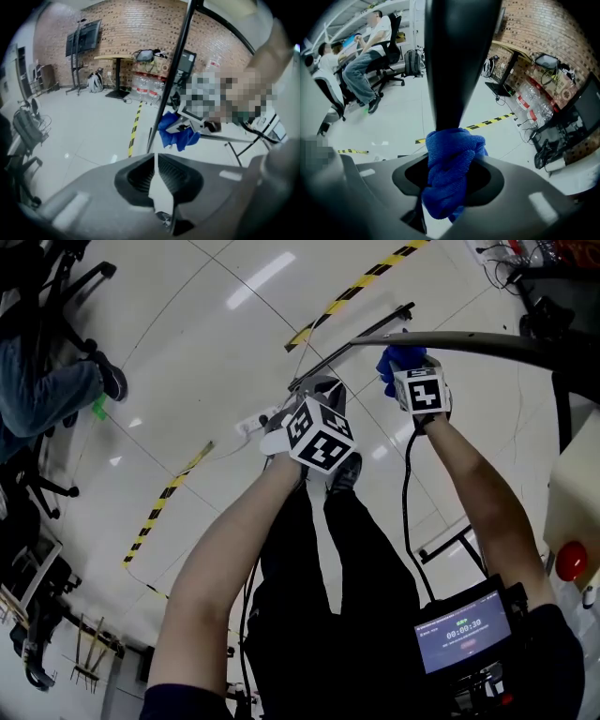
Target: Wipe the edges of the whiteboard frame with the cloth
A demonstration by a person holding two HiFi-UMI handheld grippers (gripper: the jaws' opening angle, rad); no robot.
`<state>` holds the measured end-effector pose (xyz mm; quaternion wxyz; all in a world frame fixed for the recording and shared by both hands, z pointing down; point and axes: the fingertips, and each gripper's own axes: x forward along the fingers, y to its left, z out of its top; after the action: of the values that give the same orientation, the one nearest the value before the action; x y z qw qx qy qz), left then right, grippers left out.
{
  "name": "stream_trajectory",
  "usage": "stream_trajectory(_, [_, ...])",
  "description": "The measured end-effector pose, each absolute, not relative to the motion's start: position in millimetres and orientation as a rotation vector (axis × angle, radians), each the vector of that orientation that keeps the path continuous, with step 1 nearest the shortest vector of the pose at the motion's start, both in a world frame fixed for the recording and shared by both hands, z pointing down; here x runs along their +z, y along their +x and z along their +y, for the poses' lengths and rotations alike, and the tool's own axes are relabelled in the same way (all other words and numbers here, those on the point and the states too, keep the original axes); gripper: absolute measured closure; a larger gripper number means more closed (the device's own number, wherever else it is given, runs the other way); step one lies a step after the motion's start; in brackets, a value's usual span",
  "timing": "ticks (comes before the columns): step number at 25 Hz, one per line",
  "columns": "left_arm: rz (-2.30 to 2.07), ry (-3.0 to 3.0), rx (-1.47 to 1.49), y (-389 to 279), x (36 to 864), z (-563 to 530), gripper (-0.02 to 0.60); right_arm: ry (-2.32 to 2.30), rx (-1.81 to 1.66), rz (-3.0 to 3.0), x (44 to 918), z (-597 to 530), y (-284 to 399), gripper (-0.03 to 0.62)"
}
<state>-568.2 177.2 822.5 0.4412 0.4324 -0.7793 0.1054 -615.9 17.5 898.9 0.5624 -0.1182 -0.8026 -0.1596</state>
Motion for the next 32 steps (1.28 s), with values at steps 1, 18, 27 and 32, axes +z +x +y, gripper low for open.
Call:
stream_trajectory(1, [-1.934, 1.121, 0.279, -569, 820, 170, 0.550, -0.306, -0.328, -1.890, 898, 21, -614, 0.401])
stream_trajectory(18, [-1.935, 1.678, 0.930, -588, 817, 125, 0.215, -1.026, 0.854, -1.664, 783, 178, -593, 0.345])
stream_trajectory(27, [-1.921, 1.507, 0.881, -631, 852, 152, 0.425, -0.886, 0.821, -1.863, 779, 150, -605, 0.312])
stream_trajectory(32, [-1.903, 1.527, 0.933, -658, 866, 135, 0.422, -0.785, 0.595, -1.955, 799, 135, -591, 0.340])
